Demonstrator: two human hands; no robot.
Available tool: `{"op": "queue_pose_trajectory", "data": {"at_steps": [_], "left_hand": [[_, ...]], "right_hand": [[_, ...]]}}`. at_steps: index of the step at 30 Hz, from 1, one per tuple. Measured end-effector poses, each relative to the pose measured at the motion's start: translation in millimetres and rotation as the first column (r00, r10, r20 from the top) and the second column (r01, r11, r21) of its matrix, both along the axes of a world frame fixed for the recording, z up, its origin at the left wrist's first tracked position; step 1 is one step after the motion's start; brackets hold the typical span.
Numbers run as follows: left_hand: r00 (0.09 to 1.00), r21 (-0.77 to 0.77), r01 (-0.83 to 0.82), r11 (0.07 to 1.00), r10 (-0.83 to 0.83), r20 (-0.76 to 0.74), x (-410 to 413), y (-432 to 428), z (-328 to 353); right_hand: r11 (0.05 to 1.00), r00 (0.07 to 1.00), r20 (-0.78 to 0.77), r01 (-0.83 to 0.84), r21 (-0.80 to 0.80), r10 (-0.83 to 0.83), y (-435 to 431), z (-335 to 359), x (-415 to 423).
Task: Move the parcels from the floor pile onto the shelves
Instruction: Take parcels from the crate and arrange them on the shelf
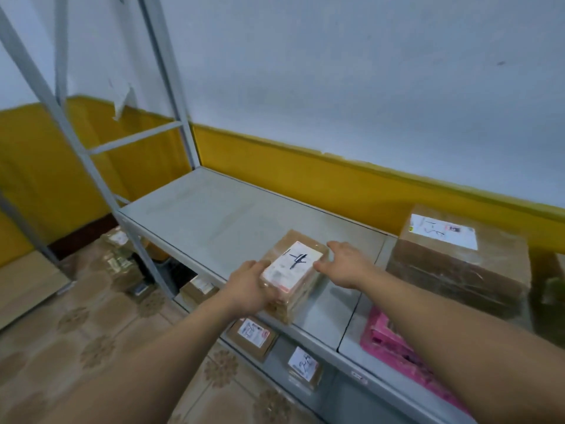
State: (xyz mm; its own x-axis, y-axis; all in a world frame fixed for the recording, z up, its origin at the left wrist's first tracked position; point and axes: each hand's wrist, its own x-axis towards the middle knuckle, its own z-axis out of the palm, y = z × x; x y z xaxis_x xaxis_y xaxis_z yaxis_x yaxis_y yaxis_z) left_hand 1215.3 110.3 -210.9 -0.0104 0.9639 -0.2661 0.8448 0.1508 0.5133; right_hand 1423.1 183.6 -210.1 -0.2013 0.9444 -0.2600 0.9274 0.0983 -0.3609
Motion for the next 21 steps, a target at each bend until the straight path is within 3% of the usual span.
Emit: {"op": "queue_pose_trajectory", "data": {"at_steps": [8,14,18,21], "left_hand": [[0.967,-0.027,0.207,0.978,-0.208,-0.144,5.7,60.2,-54.0],[0.848,-0.067,0.473,0.878,-0.475,-0.236,-24.9,130.8,-53.4],[0.776,-0.096,0.553,0.827,-0.554,-0.300,-28.3,172.6,-52.6],[0.739,-0.070,0.612,0.788,-0.601,-0.306,-25.6,190.6,-57.4]], "right_hand": [[0.990,0.982,-0.152,0.099,-0.101,-0.114,41.9,-42.6,-1.5],[0.956,0.916,-0.275,0.271,-0.109,-0.291,44.4,-54.0,-7.6],[0.918,0.866,-0.304,0.379,-0.120,-0.397,32.8,-58.1,-17.8],[0.859,0.829,-0.230,0.484,-0.165,-0.511,21.6,-70.0,-25.9]]}}
